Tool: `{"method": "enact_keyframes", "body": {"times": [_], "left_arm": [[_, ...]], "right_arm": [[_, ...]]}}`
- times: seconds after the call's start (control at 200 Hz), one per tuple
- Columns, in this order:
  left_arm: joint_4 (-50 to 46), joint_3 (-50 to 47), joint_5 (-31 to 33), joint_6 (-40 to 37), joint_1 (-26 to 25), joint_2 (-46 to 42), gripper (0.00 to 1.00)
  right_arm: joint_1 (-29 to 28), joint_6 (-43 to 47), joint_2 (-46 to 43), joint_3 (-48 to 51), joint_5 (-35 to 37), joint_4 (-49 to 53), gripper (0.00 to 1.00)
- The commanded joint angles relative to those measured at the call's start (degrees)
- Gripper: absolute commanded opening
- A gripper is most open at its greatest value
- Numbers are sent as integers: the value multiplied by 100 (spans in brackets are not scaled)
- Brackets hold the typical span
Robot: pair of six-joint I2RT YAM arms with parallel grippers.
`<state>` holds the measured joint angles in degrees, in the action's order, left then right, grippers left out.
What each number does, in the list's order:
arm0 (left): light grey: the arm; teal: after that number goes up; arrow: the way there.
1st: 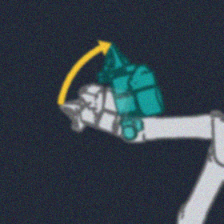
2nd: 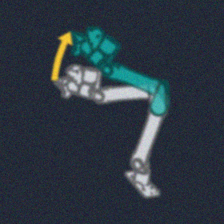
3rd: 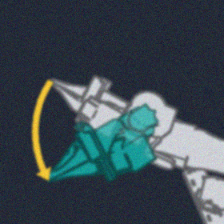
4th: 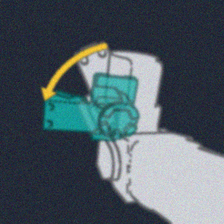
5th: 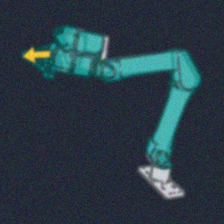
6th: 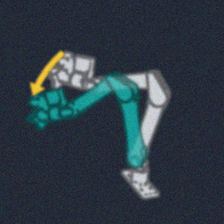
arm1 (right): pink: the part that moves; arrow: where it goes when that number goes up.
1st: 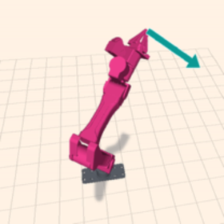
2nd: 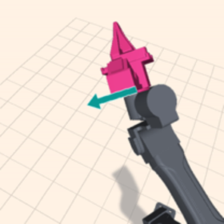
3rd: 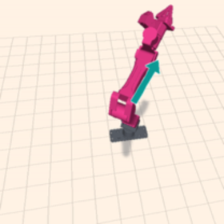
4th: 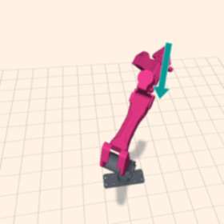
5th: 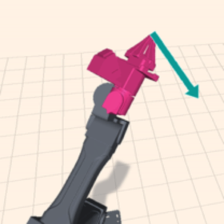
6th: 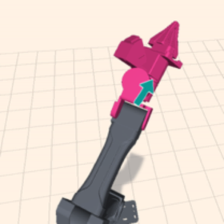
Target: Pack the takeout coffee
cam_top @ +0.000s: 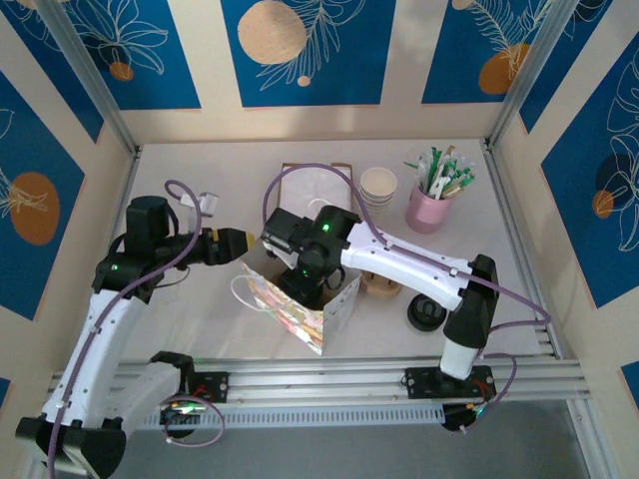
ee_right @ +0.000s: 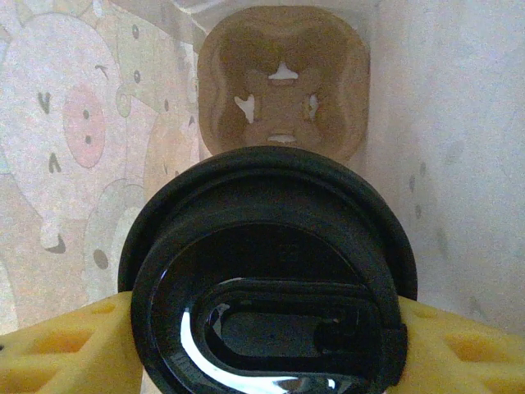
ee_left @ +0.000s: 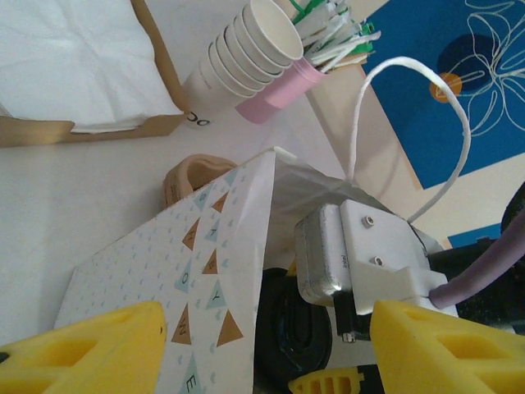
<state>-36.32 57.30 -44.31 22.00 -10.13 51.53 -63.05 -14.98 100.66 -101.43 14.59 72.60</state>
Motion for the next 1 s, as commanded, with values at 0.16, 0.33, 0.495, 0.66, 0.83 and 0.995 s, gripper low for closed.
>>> {"method": "enact_keyframes", "body": {"times": [0.16, 0.33, 0.495, 0.66, 0.83, 0.995], "left_arm": [[-417, 45, 98, -559, -14, 198, 65], [-469, 8, 277, -696, -79, 303, 64], [-669, 10, 462, -902, -114, 367, 63], [-737, -30, 587, -972, -127, 353, 63], [-762, -44, 702, -988, -127, 358, 63], [-790, -52, 775, -1029, -128, 358, 63]], "right_arm": [[-39, 61, -226, 113, -4, -24, 67], [-56, 76, -279, 153, 26, -48, 67], [-132, 129, -375, 205, 115, -70, 67], [-173, 119, -462, 247, 197, -28, 67], [-188, 51, -537, 387, 204, -9, 67], [-172, -69, -576, 484, 253, 41, 67]]}}
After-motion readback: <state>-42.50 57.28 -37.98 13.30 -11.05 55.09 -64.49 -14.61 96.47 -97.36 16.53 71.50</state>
